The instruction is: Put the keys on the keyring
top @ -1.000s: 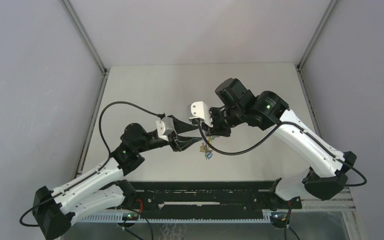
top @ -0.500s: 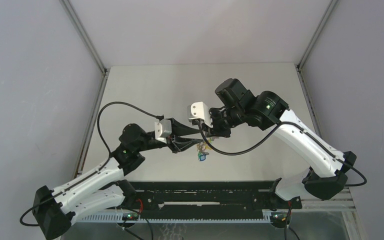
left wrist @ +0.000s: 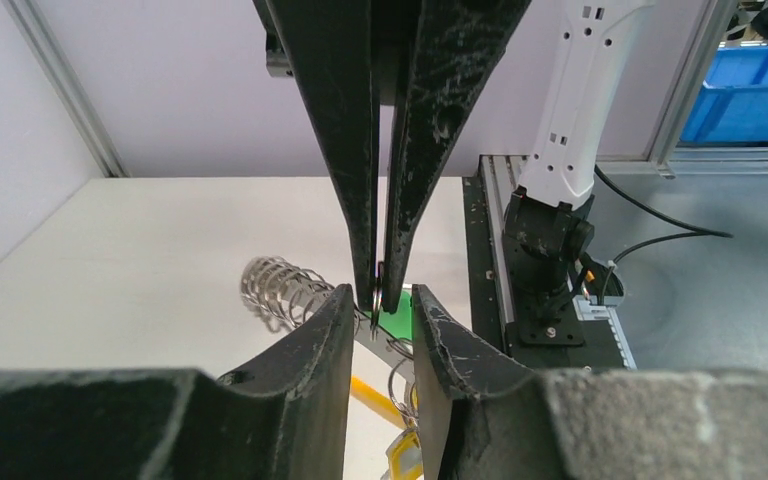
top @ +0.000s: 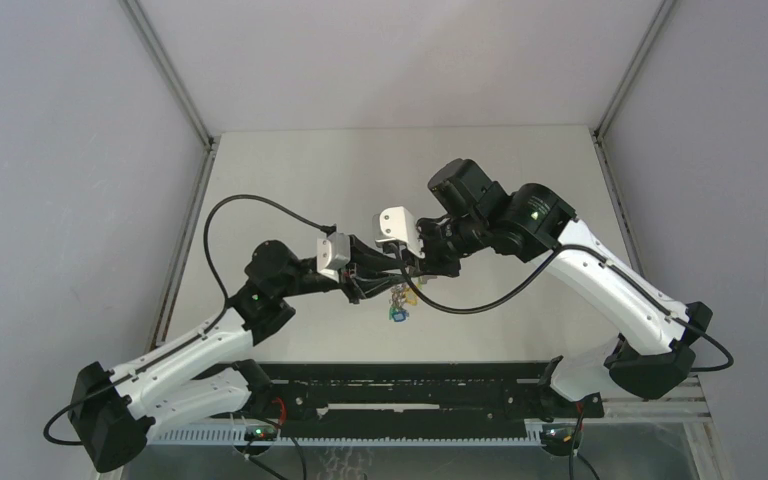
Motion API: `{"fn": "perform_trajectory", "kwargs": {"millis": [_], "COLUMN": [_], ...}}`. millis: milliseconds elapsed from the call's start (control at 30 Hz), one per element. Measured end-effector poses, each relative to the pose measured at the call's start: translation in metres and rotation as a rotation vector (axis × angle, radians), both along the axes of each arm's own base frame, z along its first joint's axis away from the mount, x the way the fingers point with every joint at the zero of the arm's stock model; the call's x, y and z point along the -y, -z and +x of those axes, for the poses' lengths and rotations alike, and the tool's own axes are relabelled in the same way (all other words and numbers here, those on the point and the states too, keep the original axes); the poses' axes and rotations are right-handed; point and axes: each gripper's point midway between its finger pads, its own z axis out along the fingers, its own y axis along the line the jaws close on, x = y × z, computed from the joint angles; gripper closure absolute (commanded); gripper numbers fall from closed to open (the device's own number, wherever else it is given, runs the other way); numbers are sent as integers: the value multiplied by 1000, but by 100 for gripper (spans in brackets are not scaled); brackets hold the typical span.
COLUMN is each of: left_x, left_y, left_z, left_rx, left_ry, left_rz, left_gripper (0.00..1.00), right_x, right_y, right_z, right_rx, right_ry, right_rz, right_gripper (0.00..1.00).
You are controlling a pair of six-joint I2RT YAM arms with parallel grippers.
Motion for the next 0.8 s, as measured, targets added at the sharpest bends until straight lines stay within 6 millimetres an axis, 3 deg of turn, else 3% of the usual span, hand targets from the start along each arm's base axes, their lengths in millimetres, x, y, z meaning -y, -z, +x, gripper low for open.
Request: {"fn": "perform_trajectory", "kwargs": {"millis": [167, 433, 667, 800], "left_x": [0, 0, 0, 0], "left_y": [-5, 5, 9, 11], "left_z": [0, 0, 1, 1], "left_rx": [8, -23, -25, -30], "left_ry": [1, 1, -5, -3], "left_rz": [-7, 30, 58, 65], "left_gripper": [68, 70, 85, 100], "right_x": [-1, -1, -1, 0], "right_y": [1, 1, 2, 3], "right_z": [-1, -1, -1, 0], "right_rx": [-3, -2, 0, 5], "right_ry": [-4, -6, -8, -9], "right_rz": [-4, -4, -7, -16], "right_gripper": [100, 100, 100, 100]}}
